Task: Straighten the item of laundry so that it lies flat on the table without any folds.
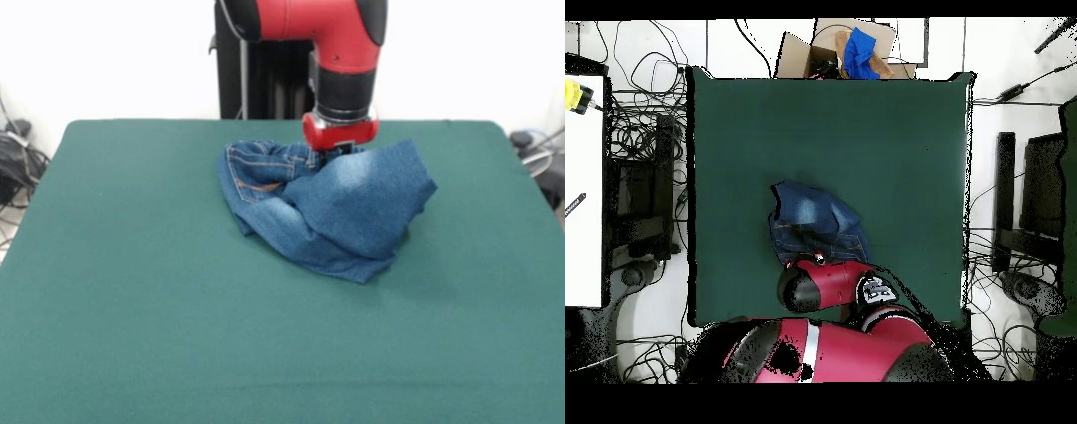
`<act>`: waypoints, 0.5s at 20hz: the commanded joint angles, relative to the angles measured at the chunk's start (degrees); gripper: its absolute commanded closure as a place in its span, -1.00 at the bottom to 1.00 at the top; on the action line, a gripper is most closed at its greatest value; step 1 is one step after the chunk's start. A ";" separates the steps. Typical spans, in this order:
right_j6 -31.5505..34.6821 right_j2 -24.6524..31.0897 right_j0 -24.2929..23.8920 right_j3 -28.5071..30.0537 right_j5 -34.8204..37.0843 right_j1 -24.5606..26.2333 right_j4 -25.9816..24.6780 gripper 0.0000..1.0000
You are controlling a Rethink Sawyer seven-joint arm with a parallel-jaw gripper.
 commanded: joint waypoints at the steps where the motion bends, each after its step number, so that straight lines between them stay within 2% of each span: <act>1: 9.41 3.09 1.61 -14.24 -5.90 12.14 3.75 1.00; 3: 8.94 3.96 0.75 -14.16 -5.56 12.09 3.17 1.00; 4: 8.74 4.41 0.34 -14.11 -5.27 12.05 2.96 -1.00; 10: 8.60 4.87 -0.20 -14.08 -6.44 12.29 2.18 -1.00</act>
